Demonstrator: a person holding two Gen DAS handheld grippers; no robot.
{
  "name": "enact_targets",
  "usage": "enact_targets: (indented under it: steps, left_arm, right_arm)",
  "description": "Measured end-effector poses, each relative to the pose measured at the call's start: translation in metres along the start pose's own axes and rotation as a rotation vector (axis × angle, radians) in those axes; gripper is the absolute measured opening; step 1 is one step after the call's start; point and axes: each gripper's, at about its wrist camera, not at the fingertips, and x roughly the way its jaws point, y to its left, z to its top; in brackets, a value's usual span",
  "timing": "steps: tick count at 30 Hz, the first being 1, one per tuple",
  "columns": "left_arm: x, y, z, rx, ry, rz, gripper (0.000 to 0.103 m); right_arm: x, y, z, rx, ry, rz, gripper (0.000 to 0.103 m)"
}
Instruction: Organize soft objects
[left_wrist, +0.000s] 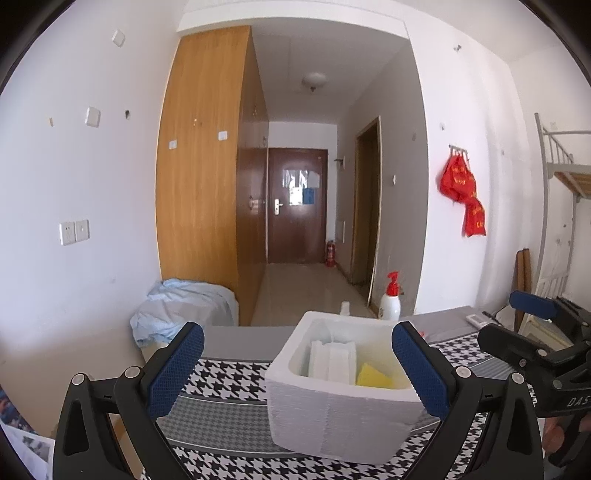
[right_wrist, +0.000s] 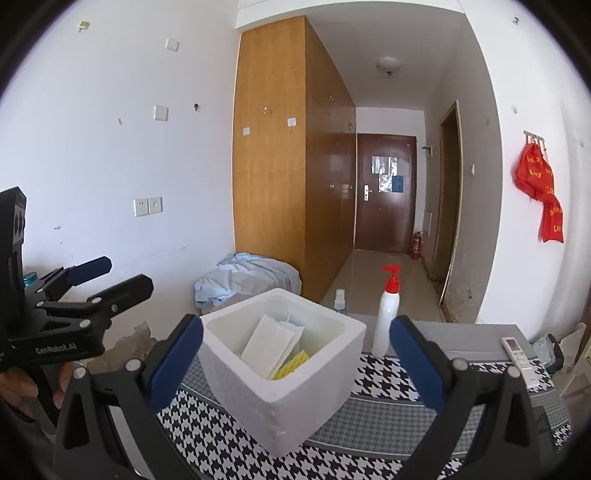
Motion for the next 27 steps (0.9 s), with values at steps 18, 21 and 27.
enact_targets:
  steps: [18,21,27]
  left_arm:
    - [-0.035,-0.021,-0.004,0.035,-0.065,-0.043,0.102]
    - [-0.036,-0.023,-0.008,0.040,-0.064,-0.050,0.102]
    - [-0.038,-0.025,-0.019,0.035,-0.067,-0.081,0.102]
  right_arm:
    - [-0.036,-0.002,-0.012,0.013,-0.042,-0.036,0.102]
    - [-0.039,0.000,-0.017,0.008,-0.053,-0.036,0.102]
    - [-0.042,0.000,-0.025,0.017,-0.063,-0.049,0.102]
